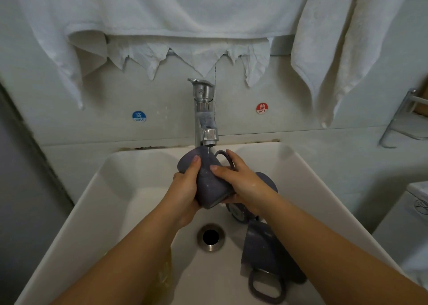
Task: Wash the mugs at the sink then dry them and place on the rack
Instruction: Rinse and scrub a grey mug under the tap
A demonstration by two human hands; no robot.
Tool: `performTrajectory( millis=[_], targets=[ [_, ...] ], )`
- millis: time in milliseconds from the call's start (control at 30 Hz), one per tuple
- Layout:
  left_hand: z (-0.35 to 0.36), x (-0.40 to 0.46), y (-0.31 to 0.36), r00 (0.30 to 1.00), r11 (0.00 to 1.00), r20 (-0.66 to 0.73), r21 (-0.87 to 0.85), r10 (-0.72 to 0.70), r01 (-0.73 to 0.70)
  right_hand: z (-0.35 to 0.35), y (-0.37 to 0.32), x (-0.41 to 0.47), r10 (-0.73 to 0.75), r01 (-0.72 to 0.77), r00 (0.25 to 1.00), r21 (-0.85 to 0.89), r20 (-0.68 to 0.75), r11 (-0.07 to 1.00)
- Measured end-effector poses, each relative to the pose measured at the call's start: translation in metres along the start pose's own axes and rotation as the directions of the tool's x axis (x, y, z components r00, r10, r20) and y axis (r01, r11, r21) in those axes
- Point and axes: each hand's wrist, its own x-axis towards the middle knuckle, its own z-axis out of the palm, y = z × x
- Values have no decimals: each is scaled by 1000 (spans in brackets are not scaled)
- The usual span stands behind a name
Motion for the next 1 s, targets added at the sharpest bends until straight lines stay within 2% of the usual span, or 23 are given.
performTrajectory(
  millis=[100, 200, 367, 433, 567, 667, 700, 867, 933, 1000],
  targets=[
    [4, 0, -3, 999, 1000, -37, -22, -15, 14, 9, -2, 2, -22, 24, 998, 22, -56, 999],
    [6, 3, -3, 993, 1000, -113, -19, -12, 10, 15, -3, 3, -29, 24, 995, -50, -99, 998],
    [-1, 5, 3, 999, 1000, -44, -19, -10, 9, -2, -6, 4, 31, -29, 986, -19, 163, 999],
    [-1, 5, 2, 999, 1000, -53, -11, 1, -1, -4, -6, 4, 33, -31, 982, -15, 184, 999],
    [3, 4, -1, 987, 997, -148, -25, 62, -66, 14, -7, 6, -35, 35, 999, 3, -4, 999],
    [6, 4, -3, 977, 996, -196, -5, 87, -89, 24, -6, 10, -28, 31, 993, 23, -114, 999],
    [6, 4, -2, 977, 996, -197, -10, 84, -88, 23, -4, 11, -19, 21, 995, 24, -95, 1000],
    [-1, 2, 5, 990, 995, -124, -69, 62, -71, 3, -8, 8, -4, -10, 979, 68, 206, 998],
    [3, 1, 2, 991, 996, -122, -54, 62, -69, 0, -8, 10, 25, -44, 977, 85, 210, 995],
    [9, 0, -3, 986, 997, -158, -44, 54, -62, 6, -6, 12, 7, -10, 996, 34, 90, 999]
  ],
)
